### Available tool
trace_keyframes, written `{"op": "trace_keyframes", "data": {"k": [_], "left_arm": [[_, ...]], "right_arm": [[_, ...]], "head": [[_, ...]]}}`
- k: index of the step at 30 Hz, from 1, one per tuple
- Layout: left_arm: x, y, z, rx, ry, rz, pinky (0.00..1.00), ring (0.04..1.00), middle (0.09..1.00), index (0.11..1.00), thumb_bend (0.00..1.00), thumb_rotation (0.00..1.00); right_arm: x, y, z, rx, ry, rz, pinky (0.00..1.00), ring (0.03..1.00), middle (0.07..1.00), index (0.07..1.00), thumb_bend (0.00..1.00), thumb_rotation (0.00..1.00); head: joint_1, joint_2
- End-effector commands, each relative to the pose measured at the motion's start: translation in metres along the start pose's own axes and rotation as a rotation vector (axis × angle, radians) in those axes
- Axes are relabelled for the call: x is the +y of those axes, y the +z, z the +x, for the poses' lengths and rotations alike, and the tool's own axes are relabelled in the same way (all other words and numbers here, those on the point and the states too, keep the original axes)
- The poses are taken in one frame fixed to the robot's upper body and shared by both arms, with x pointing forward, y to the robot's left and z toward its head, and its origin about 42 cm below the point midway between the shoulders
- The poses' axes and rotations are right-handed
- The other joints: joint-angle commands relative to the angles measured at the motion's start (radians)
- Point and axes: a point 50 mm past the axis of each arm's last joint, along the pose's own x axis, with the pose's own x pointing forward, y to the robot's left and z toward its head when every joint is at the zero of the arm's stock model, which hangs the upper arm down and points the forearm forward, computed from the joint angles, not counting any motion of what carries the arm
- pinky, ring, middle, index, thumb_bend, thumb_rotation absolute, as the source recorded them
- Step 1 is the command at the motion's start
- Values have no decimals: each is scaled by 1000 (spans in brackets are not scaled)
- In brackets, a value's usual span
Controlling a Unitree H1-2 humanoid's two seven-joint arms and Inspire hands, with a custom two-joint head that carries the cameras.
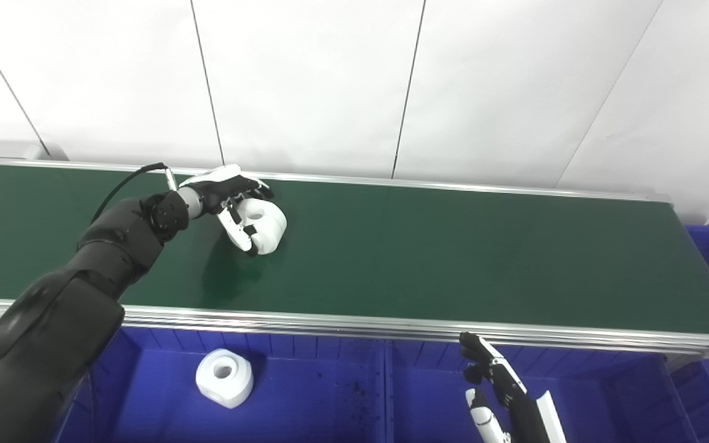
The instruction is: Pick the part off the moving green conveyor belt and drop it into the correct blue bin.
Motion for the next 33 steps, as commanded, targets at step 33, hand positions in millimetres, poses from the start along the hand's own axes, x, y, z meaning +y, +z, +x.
{"op": "trace_keyframes", "data": {"k": [33], "left_arm": [[26, -16, -16, -87, 299, -106, 225, 392, 447, 505, 501, 0]], "right_arm": [[-5, 13, 10, -84, -21, 3, 792, 842, 863, 858, 312, 851]], "head": [[6, 0]]}}
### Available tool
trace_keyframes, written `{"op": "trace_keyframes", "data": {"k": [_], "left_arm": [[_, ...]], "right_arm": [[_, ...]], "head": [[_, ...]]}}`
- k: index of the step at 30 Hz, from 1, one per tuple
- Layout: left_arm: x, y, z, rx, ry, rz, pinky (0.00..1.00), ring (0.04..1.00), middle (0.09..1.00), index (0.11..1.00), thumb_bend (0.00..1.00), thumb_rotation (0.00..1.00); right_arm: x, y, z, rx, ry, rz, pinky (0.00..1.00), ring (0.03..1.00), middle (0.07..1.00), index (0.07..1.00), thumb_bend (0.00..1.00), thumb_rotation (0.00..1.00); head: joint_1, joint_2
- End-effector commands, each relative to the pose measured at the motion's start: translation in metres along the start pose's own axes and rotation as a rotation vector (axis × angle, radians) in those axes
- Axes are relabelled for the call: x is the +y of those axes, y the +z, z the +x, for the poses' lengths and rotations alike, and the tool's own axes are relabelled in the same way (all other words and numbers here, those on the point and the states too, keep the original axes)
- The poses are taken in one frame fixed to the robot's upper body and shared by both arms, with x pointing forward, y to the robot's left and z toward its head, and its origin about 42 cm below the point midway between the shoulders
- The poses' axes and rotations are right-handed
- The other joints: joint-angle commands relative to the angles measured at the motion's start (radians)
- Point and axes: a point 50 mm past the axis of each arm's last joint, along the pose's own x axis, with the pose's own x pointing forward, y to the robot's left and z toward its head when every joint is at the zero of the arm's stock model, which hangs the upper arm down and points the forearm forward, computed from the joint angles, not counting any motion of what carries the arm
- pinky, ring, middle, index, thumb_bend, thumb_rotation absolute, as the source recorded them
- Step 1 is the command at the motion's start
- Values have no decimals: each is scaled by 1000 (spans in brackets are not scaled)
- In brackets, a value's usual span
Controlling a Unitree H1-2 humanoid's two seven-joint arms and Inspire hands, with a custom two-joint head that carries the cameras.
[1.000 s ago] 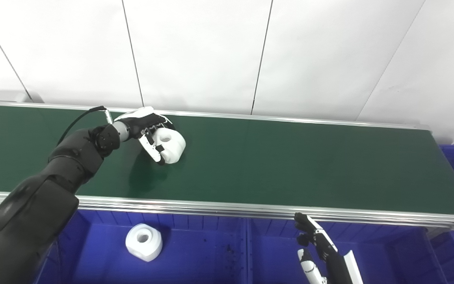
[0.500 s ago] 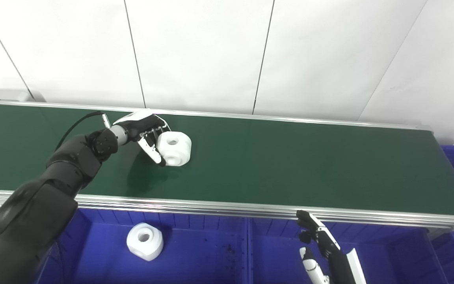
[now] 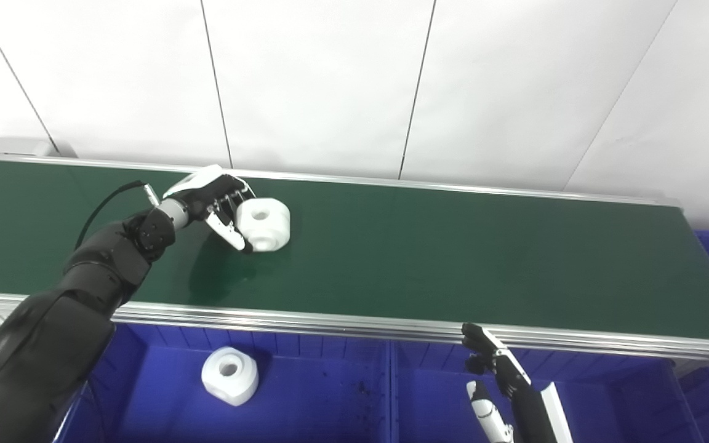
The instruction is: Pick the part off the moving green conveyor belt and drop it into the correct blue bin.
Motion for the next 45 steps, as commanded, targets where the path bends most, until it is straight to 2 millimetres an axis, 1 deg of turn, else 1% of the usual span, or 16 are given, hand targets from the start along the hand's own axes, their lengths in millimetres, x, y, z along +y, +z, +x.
{"op": "trace_keyframes", "data": {"k": [1, 6, 7, 11, 15, 20, 23, 27, 31, 34, 37, 38, 41, 43, 44, 45], "left_arm": [[33, 9, 3, -57, 93, 10, 245, 399, 456, 503, 502, 0], [34, 8, 2, -62, 106, 7, 248, 400, 457, 503, 502, 0], [35, 8, 2, -61, 106, 9, 271, 410, 463, 500, 503, 0], [41, 10, 1, -74, 118, 7, 242, 403, 456, 500, 502, 0], [46, 12, -1, -100, 130, -2, 282, 424, 482, 489, 503, 0], [54, 30, -21, -216, 176, -46, 235, 396, 453, 500, 501, 0], [53, 50, -41, -292, 211, -77, 246, 397, 449, 502, 500, 0], [50, 67, -65, -352, 249, -111, 232, 390, 445, 504, 499, 0], [49, 75, -79, -379, 269, -130, 217, 383, 443, 507, 498, 0], [49, 80, -92, -415, 277, -158, 216, 373, 457, 512, 497, 0], [49, 82, -96, -422, 278, -170, 193, 369, 445, 511, 496, 0], [45, 84, -102, -431, 276, -191, 192, 368, 445, 511, 495, 0], [28, 86, -116, -457, 275, -217, 154, 420, 484, 483, 501, 0], [22, 86, -120, -457, 271, -222, 150, 377, 445, 501, 496, 0], [17, 87, -123, -455, 262, -236, 150, 396, 467, 491, 499, 0], [14, 87, -124, -454, 256, -245, 149, 375, 448, 500, 496, 0]], "right_arm": [[-3, 6, 3, -48, -12, 5, 792, 843, 862, 858, 314, 851], [-4, 5, 4, -50, -10, 1, 793, 844, 862, 860, 324, 851], [-4, 6, 4, -48, -9, 3, 793, 844, 862, 860, 330, 859], [-4, 5, 6, -52, -5, 9, 797, 845, 861, 860, 331, 861], [-3, 4, 7, -56, -4, 5, 795, 843, 861, 860, 320, 855], [-2, 3, 8, -52, -1, 3, 792, 842, 861, 860, 325, 866], [-3, 3, 10, -53, 2, 2, 787, 839, 860, 857, 326, 869], [-4, 1, 11, -50, 3, 8, 792, 843, 863, 860, 333, 869], [-4, 0, 12, -52, 5, -4, 790, 842, 862, 858, 335, 866], [-5, 1, 13, -52, 6, -6, 794, 843, 861, 861, 339, 895], [-5, 0, 13, -54, 3, 4, 793, 841, 860, 859, 335, 867], [-5, 0, 14, -55, 4, 2, 793, 841, 860, 858, 335, 865], [-3, 0, 16, -57, 6, 7, 793, 842, 862, 858, 343, 874], [-3, 0, 17, -57, 7, 7, 795, 843, 865, 860, 346, 876], [-4, 0, 17, -57, 7, 5, 796, 844, 865, 861, 347, 877], [-4, 0, 17, -57, 8, 3, 796, 844, 865, 861, 347, 880]], "head": [[1, -1], [3, -1], [3, -1], [3, -2], [4, -3], [5, -5], [8, -7], [8, -12], [7, -14], [10, -15], [10, -15], [11, -14], [12, -11], [12, -2], [12, 2], [12, 2]]}}
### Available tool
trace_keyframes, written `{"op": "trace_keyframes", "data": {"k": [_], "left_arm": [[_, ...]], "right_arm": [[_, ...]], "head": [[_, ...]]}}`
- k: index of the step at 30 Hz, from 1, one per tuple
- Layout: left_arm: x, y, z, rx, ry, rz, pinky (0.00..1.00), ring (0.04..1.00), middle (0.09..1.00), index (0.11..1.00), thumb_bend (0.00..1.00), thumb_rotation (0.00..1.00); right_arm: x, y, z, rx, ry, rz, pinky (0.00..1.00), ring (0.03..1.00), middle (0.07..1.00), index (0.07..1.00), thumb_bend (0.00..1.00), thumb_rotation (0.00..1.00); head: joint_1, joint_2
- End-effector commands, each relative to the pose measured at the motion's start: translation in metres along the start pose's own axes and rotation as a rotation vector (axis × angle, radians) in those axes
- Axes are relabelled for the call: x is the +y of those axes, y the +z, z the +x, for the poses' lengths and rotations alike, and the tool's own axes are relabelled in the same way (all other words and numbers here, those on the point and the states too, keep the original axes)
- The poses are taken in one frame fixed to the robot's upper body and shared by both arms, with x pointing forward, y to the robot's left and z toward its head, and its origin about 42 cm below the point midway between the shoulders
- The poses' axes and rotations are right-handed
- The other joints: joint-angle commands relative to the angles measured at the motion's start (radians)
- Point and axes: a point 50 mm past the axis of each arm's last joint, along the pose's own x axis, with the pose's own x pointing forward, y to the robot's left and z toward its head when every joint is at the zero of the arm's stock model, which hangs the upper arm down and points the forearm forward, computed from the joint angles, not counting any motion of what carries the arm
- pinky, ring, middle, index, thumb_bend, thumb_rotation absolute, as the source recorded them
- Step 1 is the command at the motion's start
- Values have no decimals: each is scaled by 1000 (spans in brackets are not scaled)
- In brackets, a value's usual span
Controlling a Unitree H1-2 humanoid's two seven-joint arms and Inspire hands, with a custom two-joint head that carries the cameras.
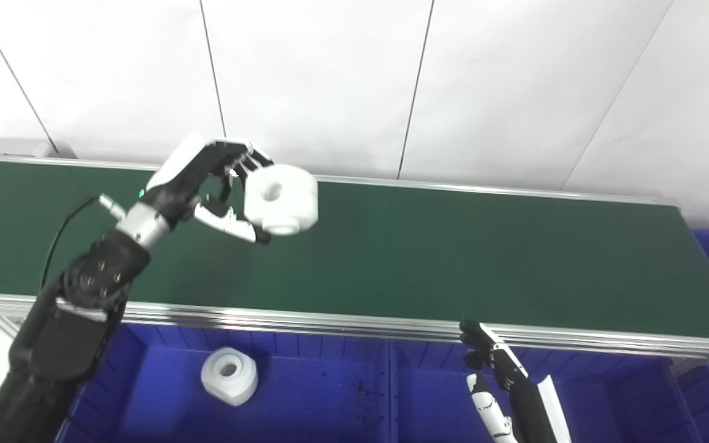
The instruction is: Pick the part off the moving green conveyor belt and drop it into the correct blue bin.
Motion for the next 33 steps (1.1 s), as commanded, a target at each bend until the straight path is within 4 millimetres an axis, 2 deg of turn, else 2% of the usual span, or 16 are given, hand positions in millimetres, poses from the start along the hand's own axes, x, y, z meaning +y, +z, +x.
{"op": "trace_keyframes", "data": {"k": [1, 2, 4, 7, 8, 11, 15, 25, 28, 33], "left_arm": [[13, 14, 4, -51, 30, 4, 148, 370, 443, 503, 496, 0], [10, 15, 3, -44, 22, -3, 148, 365, 438, 505, 495, 0], [4, 15, -1, -35, 6, -3, 166, 370, 439, 506, 496, 0], [2, 14, -4, -27, -3, -1, 172, 375, 440, 506, 497, 0], [-8, 6, -9, -7, -16, -22, 173, 375, 440, 506, 497, 0], [-30, -8, -22, 32, -45, -56, 160, 372, 436, 505, 496, 0], [-46, -14, -36, 80, -71, -44, 164, 372, 436, 505, 496, 0], [-66, -16, -54, 147, -124, -81, 161, 378, 443, 502, 498, 0], [-73, -14, -59, 153, -140, -55, 153, 421, 489, 481, 501, 0], [-80, -13, -64, 163, -153, -4, 167, 421, 493, 480, 502, 0]], "right_arm": [[-2, 7, 5, -51, -6, 1, 796, 844, 865, 861, 347, 881], [-4, 10, 8, -54, -7, 1, 796, 844, 865, 861, 347, 882], [-6, 16, 14, -58, -8, -8, 803, 851, 878, 873, 352, 930], [-8, 20, 17, -60, -6, -8, 814, 856, 884, 881, 354, 965], [-9, 21, 20, -61, -10, -8, 815, 856, 885, 881, 354, 969], [-11, 22, 25, -64, -16, 4, 789, 836, 849, 867, 405, 948], [-10, 23, 25, -65, -20, 19, 778, 829, 845, 859, 412, 917], [-10, 27, 25, -68, -18, 19, 779, 832, 848, 857, 394, 919], [-10, 27, 25, -67, -15, 19, 781, 832, 847, 857, 408, 919], [-11, 27, 26, -73, -14, 18, 779, 833, 849, 856, 401, 917]], "head": [[1, -1], [-17, 119], [-33, 146], [-37, 152], [-58, 171], [-68, 171], [-72, 168], [-67, 167], [-67, 167], [-63, 168]]}}
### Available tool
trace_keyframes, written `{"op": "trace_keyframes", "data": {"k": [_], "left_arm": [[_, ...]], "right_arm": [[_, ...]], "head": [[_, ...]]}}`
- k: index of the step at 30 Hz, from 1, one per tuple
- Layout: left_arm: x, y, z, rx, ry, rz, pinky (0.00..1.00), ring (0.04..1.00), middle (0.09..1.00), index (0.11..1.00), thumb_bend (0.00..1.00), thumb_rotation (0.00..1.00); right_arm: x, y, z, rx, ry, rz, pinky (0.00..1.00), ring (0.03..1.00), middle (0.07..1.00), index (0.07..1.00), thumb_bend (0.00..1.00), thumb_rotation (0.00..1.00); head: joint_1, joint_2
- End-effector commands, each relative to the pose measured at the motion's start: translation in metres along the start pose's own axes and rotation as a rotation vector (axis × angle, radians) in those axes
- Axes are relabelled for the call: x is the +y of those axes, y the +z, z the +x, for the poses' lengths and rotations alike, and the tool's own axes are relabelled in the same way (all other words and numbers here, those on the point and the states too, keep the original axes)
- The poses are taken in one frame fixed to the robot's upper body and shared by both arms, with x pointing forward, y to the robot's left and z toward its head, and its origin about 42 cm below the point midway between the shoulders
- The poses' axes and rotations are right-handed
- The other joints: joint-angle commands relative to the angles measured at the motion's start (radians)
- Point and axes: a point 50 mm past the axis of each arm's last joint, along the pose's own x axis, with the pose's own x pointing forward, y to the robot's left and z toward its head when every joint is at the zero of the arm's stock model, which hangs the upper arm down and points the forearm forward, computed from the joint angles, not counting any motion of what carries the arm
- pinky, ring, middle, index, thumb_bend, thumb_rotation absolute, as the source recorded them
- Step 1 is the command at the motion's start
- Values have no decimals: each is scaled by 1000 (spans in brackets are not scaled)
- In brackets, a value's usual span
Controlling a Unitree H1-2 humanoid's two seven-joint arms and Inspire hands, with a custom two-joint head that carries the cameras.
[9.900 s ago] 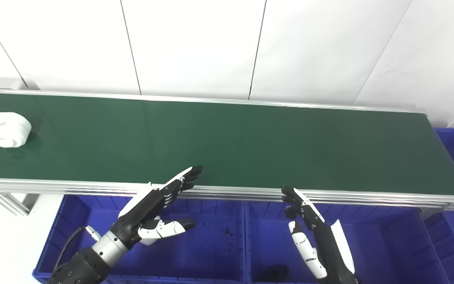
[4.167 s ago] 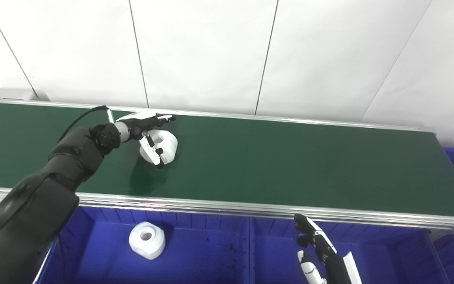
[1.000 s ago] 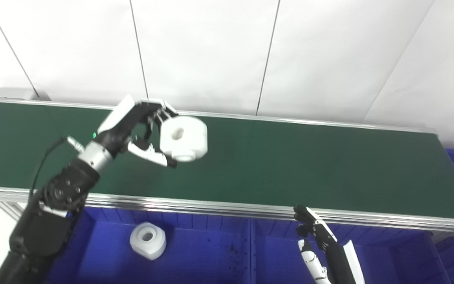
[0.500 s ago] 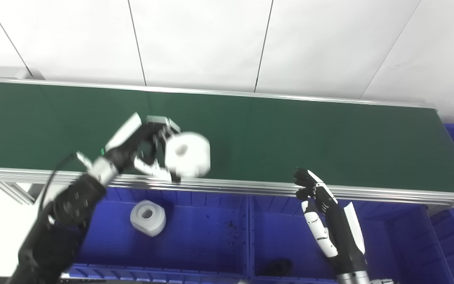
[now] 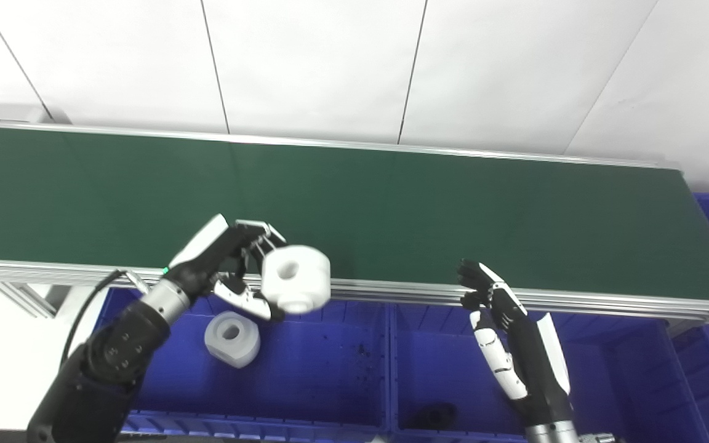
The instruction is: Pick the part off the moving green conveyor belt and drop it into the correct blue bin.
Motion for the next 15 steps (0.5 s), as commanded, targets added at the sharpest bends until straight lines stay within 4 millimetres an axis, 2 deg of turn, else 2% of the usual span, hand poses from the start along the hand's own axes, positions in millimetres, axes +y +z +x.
{"op": "trace_keyframes", "data": {"k": [1, 7, 11, 15], "left_arm": [[13, 12, 4, -49, 51, 46, 168, 393, 463, 493, 499, 0], [2, 13, 3, -35, 19, 150, 180, 370, 441, 507, 497, 0], [-13, 11, 1, -32, -1, 237, 166, 415, 490, 483, 502, 0], [-16, 10, -2, -49, -6, 256, 186, 371, 464, 512, 498, 0]], "right_arm": [[-3, 9, 4, -40, -12, 10, 780, 834, 850, 856, 403, 911], [-1, 9, 2, -41, -9, 22, 783, 831, 848, 855, 398, 887], [0, 10, 1, -39, -11, 21, 784, 832, 851, 856, 407, 896], [-1, 11, 0, -39, -14, 17, 781, 831, 849, 854, 409, 901]], "head": [[1, 1], [-1, 2], [-5, 5], [-4, 7]]}}
